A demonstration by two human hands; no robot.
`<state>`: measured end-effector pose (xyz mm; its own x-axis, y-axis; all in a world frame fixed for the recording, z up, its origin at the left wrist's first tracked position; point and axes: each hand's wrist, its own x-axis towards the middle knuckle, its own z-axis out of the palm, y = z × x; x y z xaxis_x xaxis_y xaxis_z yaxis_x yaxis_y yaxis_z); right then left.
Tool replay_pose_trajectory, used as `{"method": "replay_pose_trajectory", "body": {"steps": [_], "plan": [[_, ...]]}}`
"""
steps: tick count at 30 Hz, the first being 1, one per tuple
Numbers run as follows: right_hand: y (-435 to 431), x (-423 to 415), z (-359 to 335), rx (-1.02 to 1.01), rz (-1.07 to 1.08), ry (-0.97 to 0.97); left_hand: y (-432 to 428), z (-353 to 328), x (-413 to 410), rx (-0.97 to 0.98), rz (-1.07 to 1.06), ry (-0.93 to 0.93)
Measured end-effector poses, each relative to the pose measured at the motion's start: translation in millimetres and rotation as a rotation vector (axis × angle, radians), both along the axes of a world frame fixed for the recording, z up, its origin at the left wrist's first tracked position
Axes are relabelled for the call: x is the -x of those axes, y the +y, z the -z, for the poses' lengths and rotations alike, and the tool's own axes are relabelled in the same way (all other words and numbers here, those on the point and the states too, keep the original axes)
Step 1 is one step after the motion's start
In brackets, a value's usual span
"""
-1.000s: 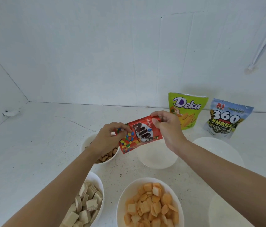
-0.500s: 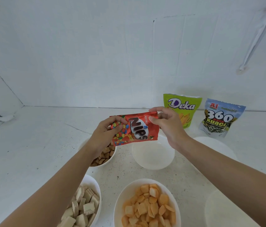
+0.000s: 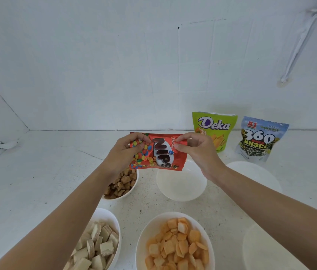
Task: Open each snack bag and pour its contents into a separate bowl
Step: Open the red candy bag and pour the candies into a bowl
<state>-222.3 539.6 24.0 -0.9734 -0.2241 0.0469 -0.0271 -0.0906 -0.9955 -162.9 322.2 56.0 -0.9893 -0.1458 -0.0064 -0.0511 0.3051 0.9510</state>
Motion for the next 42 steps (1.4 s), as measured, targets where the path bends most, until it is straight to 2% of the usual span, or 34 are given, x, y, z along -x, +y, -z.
{"method": "replay_pose_trajectory", "body": {"steps": [22, 37, 42], "plan": [[-9.9, -10.4, 28.1, -0.165, -0.027, -0.168, 4.1, 11.4, -3.5, 0.192, 0.071, -0.055], [-14.3, -9.0, 4.4, -0.059, 0.004, -0.047, 3.1, -4.9, -3.8, 0.109, 0.021, 0.052], [-15.2, -10.3, 18.6, -0.186, 0.015, -0.109, 8.4, 4.6, -6.3, 0.187, 0.060, 0.015]]}}
